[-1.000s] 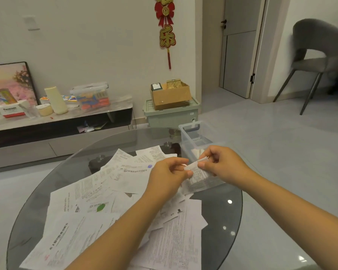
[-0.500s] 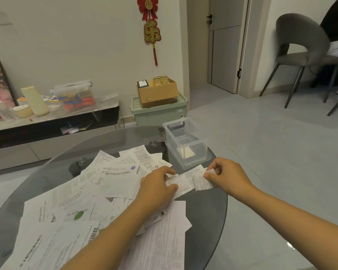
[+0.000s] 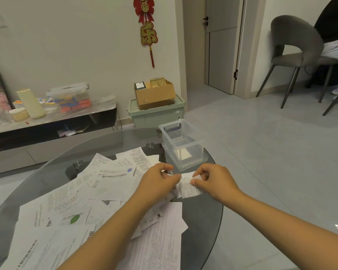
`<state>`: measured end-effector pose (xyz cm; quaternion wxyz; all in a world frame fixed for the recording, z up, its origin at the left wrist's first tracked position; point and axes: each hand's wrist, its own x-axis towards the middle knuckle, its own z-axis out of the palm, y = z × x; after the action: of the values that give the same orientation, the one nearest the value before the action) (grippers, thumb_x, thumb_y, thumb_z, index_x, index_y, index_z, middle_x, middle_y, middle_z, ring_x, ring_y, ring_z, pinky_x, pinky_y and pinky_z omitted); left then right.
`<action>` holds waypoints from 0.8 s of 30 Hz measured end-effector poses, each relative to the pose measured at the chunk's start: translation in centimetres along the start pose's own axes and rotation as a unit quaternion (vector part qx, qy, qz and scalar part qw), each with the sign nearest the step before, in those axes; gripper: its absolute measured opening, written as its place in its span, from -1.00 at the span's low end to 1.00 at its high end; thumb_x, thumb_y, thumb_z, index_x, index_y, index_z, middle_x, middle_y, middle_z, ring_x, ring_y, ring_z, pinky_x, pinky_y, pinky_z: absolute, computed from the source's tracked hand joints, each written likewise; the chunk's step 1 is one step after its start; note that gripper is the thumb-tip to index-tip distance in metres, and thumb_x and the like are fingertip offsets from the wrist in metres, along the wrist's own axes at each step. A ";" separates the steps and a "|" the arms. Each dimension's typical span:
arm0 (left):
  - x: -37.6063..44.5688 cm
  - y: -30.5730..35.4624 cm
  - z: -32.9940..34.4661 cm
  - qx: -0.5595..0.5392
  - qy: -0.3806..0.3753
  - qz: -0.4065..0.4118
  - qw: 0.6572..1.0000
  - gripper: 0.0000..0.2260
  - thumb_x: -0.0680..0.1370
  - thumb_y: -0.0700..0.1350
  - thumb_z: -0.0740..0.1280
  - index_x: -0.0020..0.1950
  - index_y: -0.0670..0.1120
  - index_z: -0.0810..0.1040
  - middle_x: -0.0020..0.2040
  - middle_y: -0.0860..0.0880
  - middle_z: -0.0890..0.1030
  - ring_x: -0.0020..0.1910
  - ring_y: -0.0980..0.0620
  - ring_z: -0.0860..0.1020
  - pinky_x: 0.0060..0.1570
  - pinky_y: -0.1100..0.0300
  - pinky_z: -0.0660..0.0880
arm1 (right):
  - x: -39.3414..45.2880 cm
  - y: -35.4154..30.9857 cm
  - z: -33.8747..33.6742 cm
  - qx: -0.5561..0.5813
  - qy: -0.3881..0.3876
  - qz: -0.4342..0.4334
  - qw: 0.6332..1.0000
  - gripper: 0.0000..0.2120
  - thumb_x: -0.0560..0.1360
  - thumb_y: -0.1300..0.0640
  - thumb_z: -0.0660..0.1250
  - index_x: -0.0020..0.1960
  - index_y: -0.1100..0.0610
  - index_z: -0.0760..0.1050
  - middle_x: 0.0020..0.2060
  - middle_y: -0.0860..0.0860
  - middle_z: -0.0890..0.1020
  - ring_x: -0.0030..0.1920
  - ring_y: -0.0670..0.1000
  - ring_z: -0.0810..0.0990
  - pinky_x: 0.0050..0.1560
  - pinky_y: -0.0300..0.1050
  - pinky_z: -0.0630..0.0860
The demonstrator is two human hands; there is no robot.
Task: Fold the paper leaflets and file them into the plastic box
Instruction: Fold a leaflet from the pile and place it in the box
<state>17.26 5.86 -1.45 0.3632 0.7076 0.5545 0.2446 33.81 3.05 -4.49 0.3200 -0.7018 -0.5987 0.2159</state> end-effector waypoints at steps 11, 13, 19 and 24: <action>-0.5 -0.8 1.2 0.040 -0.083 0.037 0.995 -0.69 0.54 -0.14 0.25 0.29 -0.01 0.47 0.04 0.09 0.58 -0.04 0.18 0.53 -0.13 0.44 0.39 | 1.3 0.2 -3.0 0.022 0.083 0.005 0.996 -0.94 0.49 0.17 0.35 -0.09 0.08 0.59 -0.37 -0.05 0.49 -0.35 -0.13 0.43 -0.39 -0.36 0.32; -0.4 -0.9 1.3 0.076 -0.082 0.051 0.992 -0.69 0.56 -0.17 0.22 0.29 0.01 0.49 0.12 0.11 0.56 0.01 0.20 0.49 -0.06 0.42 0.35 | 1.3 0.2 -3.4 0.065 0.132 -0.001 0.989 -0.95 0.50 0.16 0.33 -0.08 0.07 0.57 -0.37 -0.06 0.48 -0.34 -0.13 0.43 -0.37 -0.32 0.34; 0.2 -1.2 1.2 0.036 -0.070 0.028 0.996 -0.62 0.52 -0.30 0.16 0.28 -0.03 0.49 0.07 0.08 0.56 -0.05 0.20 0.49 -0.06 0.39 0.45 | 1.2 -0.1 -2.0 0.088 0.083 -0.009 0.993 -0.97 0.49 0.14 0.37 -0.11 0.03 0.55 -0.34 0.00 0.52 -0.32 -0.09 0.47 -0.36 -0.31 0.35; 0.6 -1.4 1.1 0.053 -0.045 0.018 0.997 -0.69 0.54 -0.17 0.28 0.28 0.01 0.47 0.15 -0.01 0.51 0.00 0.03 0.56 -0.04 0.22 0.54 | 0.8 0.2 -0.1 0.010 0.023 -0.023 0.999 -0.96 0.48 0.10 0.39 -0.12 0.01 0.53 -0.24 0.00 0.61 -0.19 -0.06 0.58 -0.24 -0.25 0.48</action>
<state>17.35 6.38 -3.27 0.3449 0.7459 0.5375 0.1893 34.19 3.82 -4.52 0.3460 -0.6895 -0.6047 0.1981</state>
